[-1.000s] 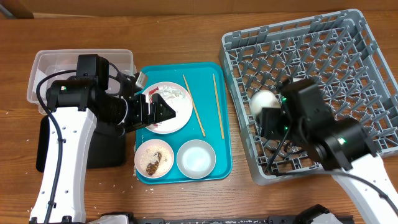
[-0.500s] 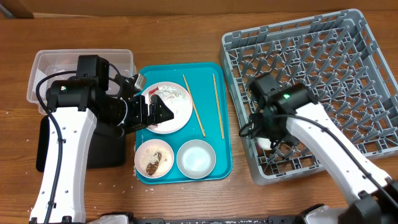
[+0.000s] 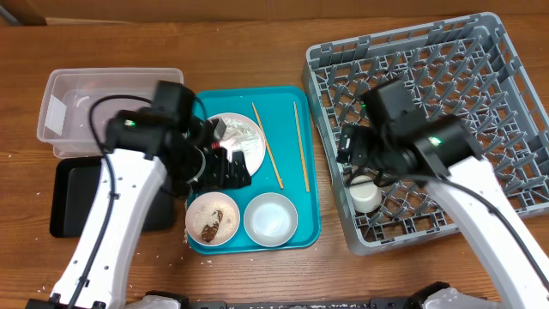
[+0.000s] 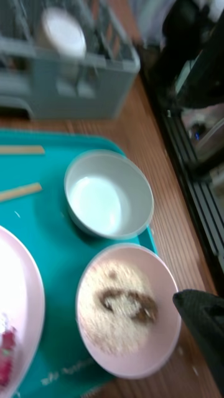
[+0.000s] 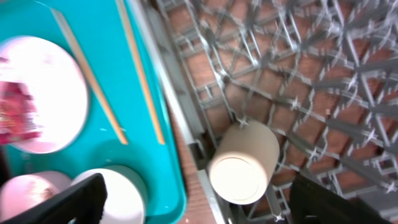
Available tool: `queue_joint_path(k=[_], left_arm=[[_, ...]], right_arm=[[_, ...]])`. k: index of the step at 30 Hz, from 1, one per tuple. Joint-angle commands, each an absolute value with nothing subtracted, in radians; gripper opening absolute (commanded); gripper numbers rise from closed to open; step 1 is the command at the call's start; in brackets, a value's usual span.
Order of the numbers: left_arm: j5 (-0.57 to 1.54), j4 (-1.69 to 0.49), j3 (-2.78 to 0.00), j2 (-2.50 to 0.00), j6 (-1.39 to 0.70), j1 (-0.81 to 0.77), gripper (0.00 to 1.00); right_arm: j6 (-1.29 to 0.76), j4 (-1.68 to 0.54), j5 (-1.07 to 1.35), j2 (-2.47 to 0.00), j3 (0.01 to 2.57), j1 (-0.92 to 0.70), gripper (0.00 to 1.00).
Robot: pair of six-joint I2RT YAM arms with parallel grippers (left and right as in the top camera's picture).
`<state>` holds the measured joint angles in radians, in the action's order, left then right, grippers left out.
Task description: Sort waste into correct bins and load items into the dishwasher
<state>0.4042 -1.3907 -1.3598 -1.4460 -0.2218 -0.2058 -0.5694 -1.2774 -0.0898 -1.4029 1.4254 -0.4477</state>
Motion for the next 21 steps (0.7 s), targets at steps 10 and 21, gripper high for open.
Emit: queue_joint_path(k=[10,21], left_arm=[[0.135,-1.196,-1.005,-1.448,-0.52,-0.363,0.72],[0.033,-0.839,-0.834,-1.449,-0.705,-0.367,0.62]], right_arm=[[-0.569,-1.249,-0.085,-1.341,1.449,-0.453,0.83],[-0.569,-1.235,-0.06,-1.341,1.448,-0.453,0.83]])
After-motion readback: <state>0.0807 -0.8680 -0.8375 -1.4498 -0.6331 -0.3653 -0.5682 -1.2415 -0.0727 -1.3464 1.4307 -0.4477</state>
